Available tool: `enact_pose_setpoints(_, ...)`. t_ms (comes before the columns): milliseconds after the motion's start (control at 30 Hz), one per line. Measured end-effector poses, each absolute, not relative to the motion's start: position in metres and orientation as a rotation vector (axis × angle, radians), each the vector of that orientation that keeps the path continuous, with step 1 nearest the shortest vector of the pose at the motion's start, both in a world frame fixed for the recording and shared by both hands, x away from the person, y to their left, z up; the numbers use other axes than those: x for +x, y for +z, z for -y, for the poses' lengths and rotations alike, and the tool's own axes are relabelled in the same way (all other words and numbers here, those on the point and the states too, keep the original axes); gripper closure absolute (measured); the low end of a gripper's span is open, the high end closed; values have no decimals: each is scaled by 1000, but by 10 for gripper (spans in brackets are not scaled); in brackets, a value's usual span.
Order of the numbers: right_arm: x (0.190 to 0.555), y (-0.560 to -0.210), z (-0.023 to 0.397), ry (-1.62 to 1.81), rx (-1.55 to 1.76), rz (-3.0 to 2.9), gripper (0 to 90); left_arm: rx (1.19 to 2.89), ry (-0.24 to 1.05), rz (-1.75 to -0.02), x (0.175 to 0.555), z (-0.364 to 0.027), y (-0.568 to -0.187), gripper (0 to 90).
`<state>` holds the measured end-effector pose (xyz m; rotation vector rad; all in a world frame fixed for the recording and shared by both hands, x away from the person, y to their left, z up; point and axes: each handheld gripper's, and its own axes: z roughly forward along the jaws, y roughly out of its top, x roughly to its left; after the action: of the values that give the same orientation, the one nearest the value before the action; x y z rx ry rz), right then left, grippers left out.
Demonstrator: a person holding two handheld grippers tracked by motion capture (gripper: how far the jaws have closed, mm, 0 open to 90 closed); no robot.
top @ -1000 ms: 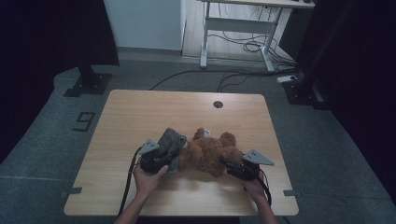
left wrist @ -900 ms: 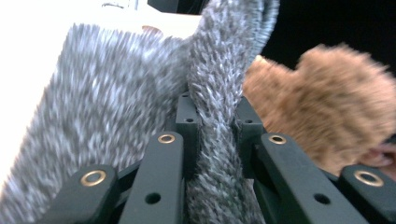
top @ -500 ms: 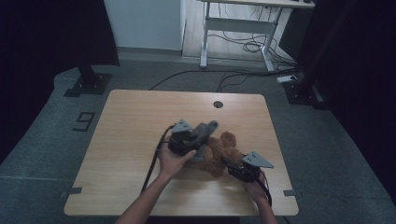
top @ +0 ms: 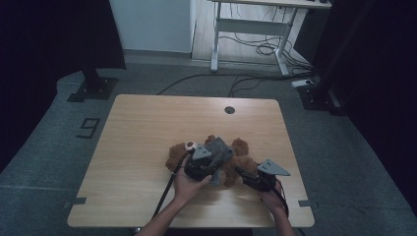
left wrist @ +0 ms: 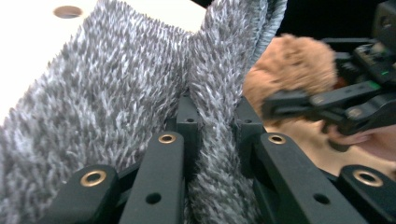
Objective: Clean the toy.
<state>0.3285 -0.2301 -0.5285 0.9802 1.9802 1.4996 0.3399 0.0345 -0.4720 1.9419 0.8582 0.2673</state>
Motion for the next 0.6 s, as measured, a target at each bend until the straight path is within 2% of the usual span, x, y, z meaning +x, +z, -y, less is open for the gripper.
enact_pose_setpoints(167, 329, -530, 234, 1509, 971, -1989, 487, 1938, 332, -937, 343, -68, -471, 768)
enact_pose_setpoints(600, 331, -533, 237, 1524, 969, -2007, 487, 1831, 354, -1044, 347, -139, -463, 764)
